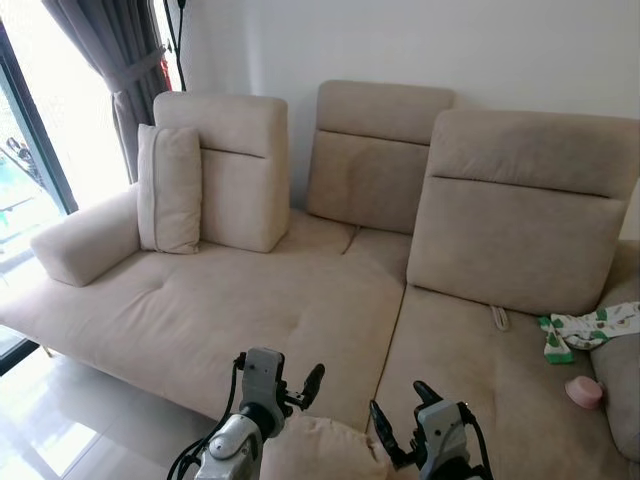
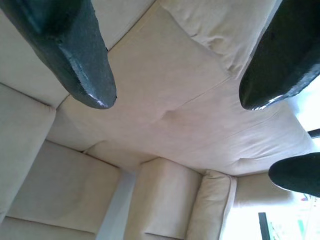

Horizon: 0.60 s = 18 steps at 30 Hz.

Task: Move the pillow to the sofa from floor

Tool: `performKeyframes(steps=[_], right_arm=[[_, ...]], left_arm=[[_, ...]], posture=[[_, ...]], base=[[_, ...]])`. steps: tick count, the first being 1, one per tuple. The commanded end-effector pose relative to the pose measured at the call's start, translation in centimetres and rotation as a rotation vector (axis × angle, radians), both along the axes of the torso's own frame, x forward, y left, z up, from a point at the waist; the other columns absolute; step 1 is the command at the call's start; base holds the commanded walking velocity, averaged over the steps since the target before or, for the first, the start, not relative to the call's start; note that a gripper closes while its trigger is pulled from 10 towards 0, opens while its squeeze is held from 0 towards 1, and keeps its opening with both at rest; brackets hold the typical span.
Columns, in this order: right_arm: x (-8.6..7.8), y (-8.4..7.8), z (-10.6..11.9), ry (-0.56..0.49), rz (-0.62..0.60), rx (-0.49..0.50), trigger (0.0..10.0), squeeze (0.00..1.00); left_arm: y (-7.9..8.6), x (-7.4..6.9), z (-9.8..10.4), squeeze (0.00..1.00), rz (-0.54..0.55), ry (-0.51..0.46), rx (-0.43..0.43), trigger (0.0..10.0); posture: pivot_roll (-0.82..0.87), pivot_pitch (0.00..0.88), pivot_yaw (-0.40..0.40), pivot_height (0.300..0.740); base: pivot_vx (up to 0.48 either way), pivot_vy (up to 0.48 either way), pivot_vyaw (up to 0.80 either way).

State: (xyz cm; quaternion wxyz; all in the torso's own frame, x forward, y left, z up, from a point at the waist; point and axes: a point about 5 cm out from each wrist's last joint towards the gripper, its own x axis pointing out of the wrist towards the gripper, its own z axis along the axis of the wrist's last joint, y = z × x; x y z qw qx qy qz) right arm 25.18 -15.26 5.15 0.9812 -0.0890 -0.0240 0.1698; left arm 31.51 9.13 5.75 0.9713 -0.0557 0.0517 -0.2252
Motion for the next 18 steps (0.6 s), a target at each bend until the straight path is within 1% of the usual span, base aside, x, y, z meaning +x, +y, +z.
performKeyframes(steps=[1,8,13,18], right_arm=[[-0.27,0.16,-0.52,0.028,0.004,0.015,10.0,0.00],[-0.28,0.29,-0.65,0.039,0.016,0.022,10.0,0.00],[-0.32,0.76,-1.06,0.083,0.061,0.057,10.0,0.00],[-0.37,0.96,-1.25,0.104,0.084,0.070,10.0,0.00]], left_arm=[[0.11,-0.22,-0.33,0.00,0.000,0.007,0.017,10.0],[0.06,-0.25,-0.32,0.00,0.006,0.005,0.019,10.0],[0.03,-0.21,-0.27,0.00,0.012,0.003,0.020,10.0],[-0.05,-0.12,-0.16,0.00,0.012,0.000,0.018,10.0]], posture=[[-0.05,0.000,0.043,0.655],[-0.05,0.000,0.042,0.635],[-0.05,0.000,0.043,0.615],[-0.05,0.000,0.043,0.600]], base=[[0.000,0.000,0.00],[0.000,0.000,0.00],[0.000,0.000,0.00],[0.000,0.000,0.00]])
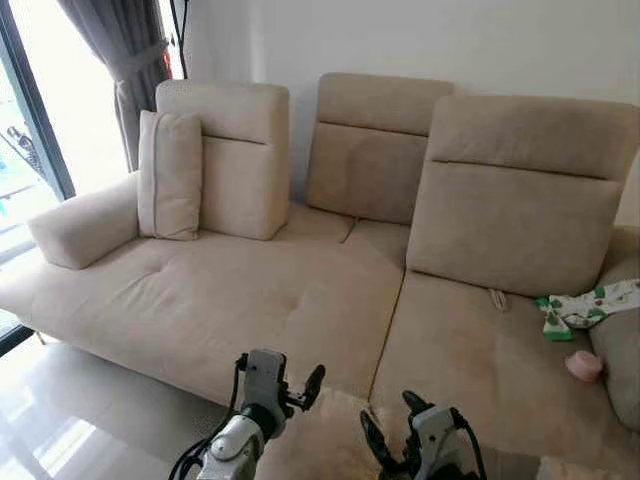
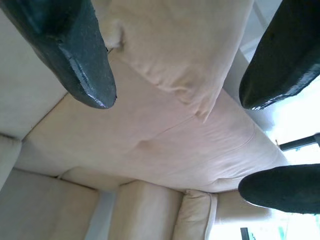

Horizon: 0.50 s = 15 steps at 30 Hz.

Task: Move the pillow to the sofa from floor

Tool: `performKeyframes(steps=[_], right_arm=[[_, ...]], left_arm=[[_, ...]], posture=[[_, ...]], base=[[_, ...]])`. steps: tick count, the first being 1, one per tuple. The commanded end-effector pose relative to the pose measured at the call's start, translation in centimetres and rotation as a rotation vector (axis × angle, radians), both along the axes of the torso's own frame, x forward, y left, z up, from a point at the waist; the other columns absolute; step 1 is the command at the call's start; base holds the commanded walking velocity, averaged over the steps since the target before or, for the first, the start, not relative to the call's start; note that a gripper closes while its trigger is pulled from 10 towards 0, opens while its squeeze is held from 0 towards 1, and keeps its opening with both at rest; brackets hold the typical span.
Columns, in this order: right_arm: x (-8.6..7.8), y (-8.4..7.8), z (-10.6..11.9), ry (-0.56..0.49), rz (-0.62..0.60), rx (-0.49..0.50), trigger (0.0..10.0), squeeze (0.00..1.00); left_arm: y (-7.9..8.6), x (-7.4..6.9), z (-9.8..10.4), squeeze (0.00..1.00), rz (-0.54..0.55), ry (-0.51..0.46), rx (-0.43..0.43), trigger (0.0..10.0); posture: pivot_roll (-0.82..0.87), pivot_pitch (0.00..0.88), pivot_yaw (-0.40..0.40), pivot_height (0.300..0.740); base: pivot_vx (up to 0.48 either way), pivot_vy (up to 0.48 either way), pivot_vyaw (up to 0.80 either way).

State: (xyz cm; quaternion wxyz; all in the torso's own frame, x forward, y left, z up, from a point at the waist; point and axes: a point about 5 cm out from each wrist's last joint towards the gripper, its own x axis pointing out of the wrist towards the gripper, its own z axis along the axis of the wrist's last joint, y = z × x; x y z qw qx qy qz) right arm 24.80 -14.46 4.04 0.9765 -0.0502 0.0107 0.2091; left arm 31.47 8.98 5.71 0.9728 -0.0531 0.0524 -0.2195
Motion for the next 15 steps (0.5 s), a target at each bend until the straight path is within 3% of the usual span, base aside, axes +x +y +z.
performKeyframes(steps=[1,9,10,13,14,15], right_arm=[[0.0,0.2,-0.2,0.019,0.010,0.008,10.0,0.00],[0.5,-0.1,-0.4,0.050,0.016,-0.001,10.0,0.00],[0.8,-0.4,-0.6,0.067,0.009,-0.028,10.0,0.00],[1.2,-1.0,-0.8,0.079,-0.005,-0.086,10.0,0.00],[1.9,-1.9,-0.9,0.088,-0.029,-0.180,10.0,0.00],[1.9,-1.9,-0.9,0.088,-0.029,-0.180,10.0,0.00]], left_arm=[[0.1,-0.1,-0.1,0.00,0.000,-0.002,0.012,10.0],[-0.1,0.0,0.1,0.00,-0.005,-0.016,0.039,10.0],[-0.2,0.0,0.0,0.00,-0.014,-0.029,0.113,10.0],[-0.5,0.1,0.1,0.00,-0.034,-0.041,0.181,10.0],[-0.9,0.3,0.3,0.00,-0.055,-0.062,0.265,10.0],[-0.9,0.3,0.3,0.00,-0.055,-0.062,0.265,10.0]], posture=[[-0.05,0.000,0.043,0.595],[-0.06,0.000,0.044,0.575],[-0.05,0.000,0.044,0.575],[-0.05,0.000,0.043,0.575],[-0.05,0.000,0.044,0.575],[-0.05,0.000,0.044,0.575]], base=[[0.000,0.000,0.00],[0.000,0.000,0.00],[0.000,0.000,0.00],[0.000,0.000,0.00],[0.000,0.000,0.00],[0.000,0.000,0.00]])
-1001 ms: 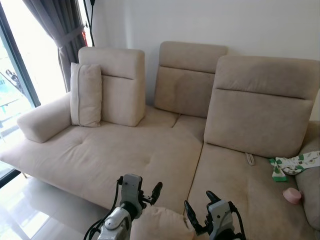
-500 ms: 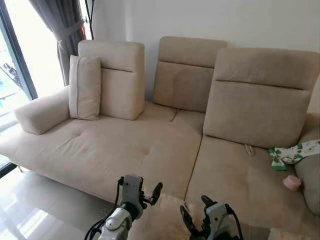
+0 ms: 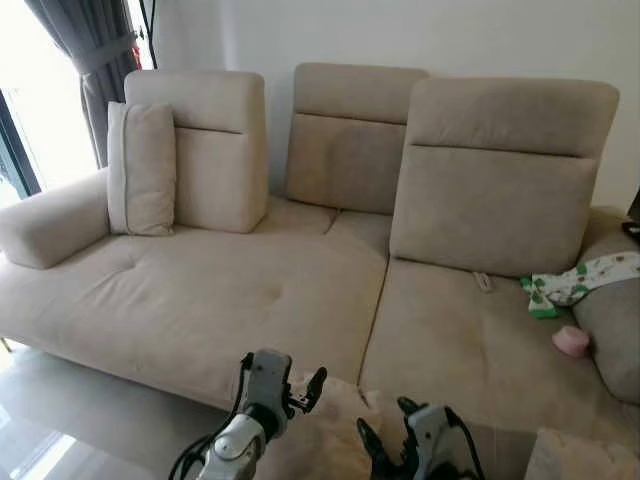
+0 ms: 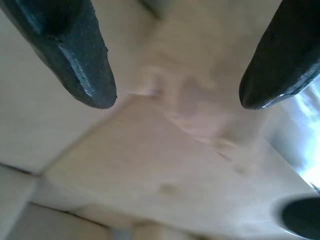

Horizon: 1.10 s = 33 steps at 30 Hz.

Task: Move the pillow to the sofa from floor

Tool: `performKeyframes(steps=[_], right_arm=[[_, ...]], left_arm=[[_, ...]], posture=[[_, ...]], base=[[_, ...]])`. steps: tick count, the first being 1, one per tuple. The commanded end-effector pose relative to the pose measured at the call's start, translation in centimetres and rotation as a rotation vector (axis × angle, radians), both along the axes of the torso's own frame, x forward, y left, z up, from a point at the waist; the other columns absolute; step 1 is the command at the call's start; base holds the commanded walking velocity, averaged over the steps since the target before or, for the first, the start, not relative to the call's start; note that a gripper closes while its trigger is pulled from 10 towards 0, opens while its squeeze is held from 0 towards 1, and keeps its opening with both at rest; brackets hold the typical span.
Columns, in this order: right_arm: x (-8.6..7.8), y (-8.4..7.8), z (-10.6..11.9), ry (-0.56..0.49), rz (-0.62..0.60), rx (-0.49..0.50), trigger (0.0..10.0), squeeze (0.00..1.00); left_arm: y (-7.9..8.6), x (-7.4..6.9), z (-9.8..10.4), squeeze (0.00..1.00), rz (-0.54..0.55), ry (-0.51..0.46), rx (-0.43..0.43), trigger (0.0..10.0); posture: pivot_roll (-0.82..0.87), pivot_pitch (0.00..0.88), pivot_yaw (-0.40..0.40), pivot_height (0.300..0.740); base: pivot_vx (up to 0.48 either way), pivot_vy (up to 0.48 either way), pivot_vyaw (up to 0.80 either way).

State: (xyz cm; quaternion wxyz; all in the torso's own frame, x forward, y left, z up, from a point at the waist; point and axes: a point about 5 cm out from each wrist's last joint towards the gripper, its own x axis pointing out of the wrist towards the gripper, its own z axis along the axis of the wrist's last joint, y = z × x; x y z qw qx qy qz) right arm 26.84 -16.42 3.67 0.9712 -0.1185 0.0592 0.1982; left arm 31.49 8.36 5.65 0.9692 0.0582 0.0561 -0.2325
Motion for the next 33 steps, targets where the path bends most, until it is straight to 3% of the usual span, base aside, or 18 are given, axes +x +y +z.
performKeyframes(steps=[1,2,5,11,13,18,23,24,30,31,33], right_arm=[[0.0,-0.1,-0.5,0.022,-0.011,-0.042,10.0,0.00],[0.0,-0.1,-0.5,0.022,-0.011,-0.042,10.0,0.00],[2.3,-2.6,0.0,0.060,-0.070,-0.194,10.0,0.00],[3.6,-3.9,0.7,0.076,-0.085,-0.253,10.0,0.00],[4.4,-4.3,1.3,0.072,-0.069,-0.283,10.0,0.00],[5.0,-3.8,1.7,0.071,-0.009,-0.293,10.0,0.00],[5.5,-2.0,1.5,0.099,0.105,-0.286,10.0,0.01],[5.6,-1.8,1.6,0.095,0.117,-0.303,10.0,0.67],[6.0,-1.3,1.6,0.094,0.124,-0.351,10.0,0.67],[6.1,-1.2,1.5,0.096,0.116,-0.365,10.0,0.43],[6.2,-1.2,1.5,0.096,0.111,-0.372,10.0,0.38]], left_arm=[[-0.3,0.3,0.4,0.00,-0.020,-0.021,0.057,10.0],[-0.3,0.3,0.4,0.00,-0.020,-0.021,0.057,10.0],[-1.1,0.5,1.4,0.00,-0.072,-0.064,0.110,10.0],[-1.4,0.0,1.8,0.00,-0.118,-0.092,0.125,10.0],[-0.9,-0.9,1.8,0.00,-0.128,-0.108,0.156,10.0],[0.0,-2.1,1.9,0.00,-0.121,-0.115,0.193,10.0],[1.9,-2.9,2.7,0.00,-0.072,-0.119,0.248,10.0],[2.4,-3.0,3.1,0.00,-0.057,-0.121,0.259,10.0],[3.5,-3.8,4.1,0.00,-0.030,-0.121,0.281,10.0],[3.8,-4.3,4.3,0.00,-0.024,-0.114,0.282,10.0],[4.0,-4.9,4.5,0.00,-0.021,-0.106,0.282,10.0]], posture=[[-0.05,0.000,0.044,0.575],[-0.05,0.000,0.044,0.575],[-0.04,0.000,0.045,0.575],[-0.03,0.000,0.048,0.575],[0.02,0.000,0.062,0.575],[0.05,0.000,0.072,0.575],[0.13,0.038,0.075,0.575],[0.14,0.051,0.076,0.575],[0.18,0.084,0.078,0.575],[0.20,0.115,0.083,0.575],[0.21,0.130,0.086,0.575]], base=[[0.000,0.000,0.00],[0.000,0.000,0.00],[0.000,0.000,0.00],[0.000,0.000,0.00],[0.000,0.000,0.00],[0.000,0.000,0.00],[0.000,0.000,0.00],[0.000,0.000,0.00],[0.000,0.000,0.00],[0.000,0.000,0.00],[0.000,0.000,0.00]])
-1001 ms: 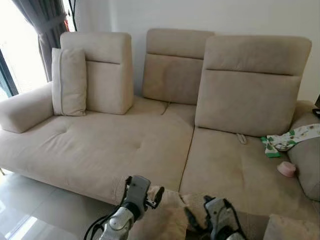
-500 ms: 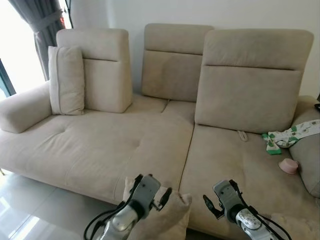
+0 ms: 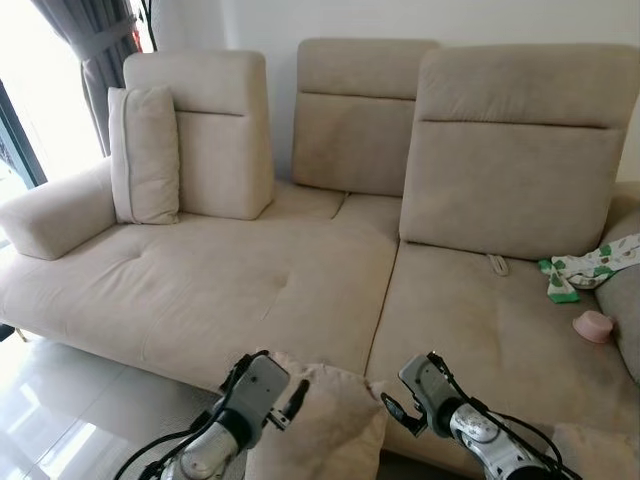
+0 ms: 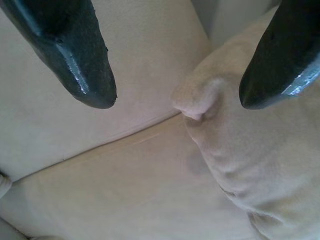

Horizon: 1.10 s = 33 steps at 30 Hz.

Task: Move the pillow to the sofa from floor

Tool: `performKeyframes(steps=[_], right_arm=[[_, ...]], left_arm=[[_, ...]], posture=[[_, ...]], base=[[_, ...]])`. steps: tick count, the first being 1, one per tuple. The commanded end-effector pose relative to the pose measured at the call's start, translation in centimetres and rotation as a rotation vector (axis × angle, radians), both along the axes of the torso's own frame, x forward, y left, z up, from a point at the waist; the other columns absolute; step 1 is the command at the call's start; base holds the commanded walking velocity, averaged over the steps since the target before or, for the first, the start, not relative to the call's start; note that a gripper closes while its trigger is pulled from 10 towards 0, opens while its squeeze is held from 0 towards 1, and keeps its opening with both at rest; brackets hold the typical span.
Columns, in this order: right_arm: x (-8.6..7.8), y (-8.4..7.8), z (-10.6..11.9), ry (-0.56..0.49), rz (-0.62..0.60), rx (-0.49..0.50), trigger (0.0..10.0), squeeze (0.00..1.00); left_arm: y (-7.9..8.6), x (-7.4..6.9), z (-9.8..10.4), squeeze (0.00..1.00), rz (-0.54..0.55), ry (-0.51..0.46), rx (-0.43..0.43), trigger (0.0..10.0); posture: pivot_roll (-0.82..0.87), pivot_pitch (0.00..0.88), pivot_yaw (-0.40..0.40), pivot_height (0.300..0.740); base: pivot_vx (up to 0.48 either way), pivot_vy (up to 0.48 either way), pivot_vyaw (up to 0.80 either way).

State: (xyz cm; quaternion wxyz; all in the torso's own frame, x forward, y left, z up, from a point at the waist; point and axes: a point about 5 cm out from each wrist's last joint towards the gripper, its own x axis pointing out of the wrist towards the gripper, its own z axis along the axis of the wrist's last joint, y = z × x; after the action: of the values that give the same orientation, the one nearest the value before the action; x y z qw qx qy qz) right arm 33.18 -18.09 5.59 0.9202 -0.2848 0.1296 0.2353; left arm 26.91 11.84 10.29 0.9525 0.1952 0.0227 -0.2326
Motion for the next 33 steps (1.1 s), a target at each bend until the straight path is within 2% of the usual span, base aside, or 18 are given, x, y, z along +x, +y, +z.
performKeyframes(steps=[1,5,6,8,9,10,11,16,17,20,21,27,28,29,30,31,32,33], right_arm=[[-0.2,0.5,-0.4,0.012,0.014,-0.011,10.0,0.38],[0.1,0.4,-0.2,-0.012,0.002,-0.058,10.0,0.40],[0.1,0.4,-0.2,-0.012,0.002,-0.058,10.0,0.40],[0.5,0.6,0.2,-0.038,0.009,-0.080,10.0,0.50],[0.5,0.6,0.2,-0.038,0.009,-0.080,10.0,0.50],[0.7,0.7,0.4,-0.050,0.015,-0.085,10.0,0.66],[1.0,1.0,0.8,-0.065,0.023,-0.099,10.0,0.88],[1.3,1.3,1.1,-0.082,0.027,-0.124,10.0,0.88],[1.4,1.4,1.2,-0.088,0.027,-0.135,10.0,0.78],[1.6,1.5,1.3,-0.095,0.027,-0.146,10.0,0.78],[1.6,1.8,1.3,-0.095,0.031,-0.154,10.0,0.00],[1.6,2.8,0.9,-0.059,0.044,-0.138,10.0,0.00],[1.7,3.1,1.1,-0.065,0.043,-0.128,6.1,0.00],[1.8,3.3,1.2,-0.069,0.042,-0.120,6.1,0.00],[1.9,3.4,1.3,-0.074,0.040,-0.115,3.3,0.00],[2.0,3.5,1.4,-0.077,0.035,-0.112,1.1,0.00],[2.0,3.5,1.4,-0.077,0.035,-0.112,1.1,0.00],[2.1,3.5,1.5,-0.081,0.028,-0.100,0.0,0.00]], left_arm=[[0.5,-0.3,-0.1,0.00,0.010,0.019,0.029,10.0],[0.3,-1.9,0.4,0.00,0.002,0.048,0.027,10.0],[0.3,-1.9,0.4,0.00,0.002,0.048,0.027,10.0],[0.3,-2.8,1.0,0.00,-0.002,0.062,0.028,10.0],[0.3,-2.8,1.0,0.00,-0.002,0.062,0.028,10.0],[0.4,-3.2,1.5,0.00,0.000,0.066,0.029,10.0],[0.9,-3.4,2.1,0.00,0.017,0.067,0.034,10.0],[1.3,-3.6,2.7,0.00,0.038,0.069,0.038,10.0],[1.5,-3.7,2.9,0.00,0.043,0.069,0.039,10.0],[1.8,-4.1,3.3,0.00,0.051,0.074,0.042,10.0],[1.8,-4.4,3.8,0.00,0.055,0.081,0.045,10.0],[1.8,-4.9,4.6,0.00,0.063,0.091,0.050,10.0],[1.8,-4.8,4.9,0.00,0.066,0.090,0.052,10.0],[1.9,-4.8,5.1,0.00,0.068,0.088,0.053,10.0],[1.9,-4.8,5.3,0.00,0.071,0.085,0.054,10.0],[1.9,-4.7,5.4,0.00,0.073,0.085,0.054,10.0],[1.9,-4.7,5.4,0.00,0.073,0.085,0.054,10.0],[2.0,-4.7,5.5,0.00,0.075,0.084,0.054,10.0]], posture=[[0.21,0.130,0.086,0.575],[0.24,0.171,0.096,0.575],[0.24,0.171,0.096,0.575],[0.26,0.206,0.104,0.575],[0.26,0.206,0.104,0.575],[0.28,0.219,0.107,0.575],[0.30,0.234,0.113,0.575],[0.30,0.237,0.114,0.575],[0.33,0.252,0.121,0.575],[0.33,0.254,0.121,0.575],[0.36,0.269,0.129,0.575],[0.40,0.283,0.140,0.575],[0.41,0.282,0.145,0.575],[0.42,0.281,0.146,0.575],[0.42,0.280,0.147,0.575],[0.42,0.279,0.147,0.575],[0.42,0.279,0.147,0.575],[0.42,0.276,0.147,0.575]], base=[[0.000,0.000,0.00],[0.000,0.000,0.00],[0.000,0.000,0.00],[0.000,0.000,0.00],[0.000,0.000,0.00],[0.000,0.000,0.00],[0.000,0.000,0.00],[0.000,0.000,0.00],[0.000,0.000,0.00],[0.000,0.000,0.00],[0.000,0.000,0.00],[0.000,0.000,0.00],[0.000,0.000,0.00],[0.000,0.000,0.00],[0.000,0.000,0.00],[0.000,0.000,0.00],[0.000,0.000,0.00],[0.000,0.000,0.00]])
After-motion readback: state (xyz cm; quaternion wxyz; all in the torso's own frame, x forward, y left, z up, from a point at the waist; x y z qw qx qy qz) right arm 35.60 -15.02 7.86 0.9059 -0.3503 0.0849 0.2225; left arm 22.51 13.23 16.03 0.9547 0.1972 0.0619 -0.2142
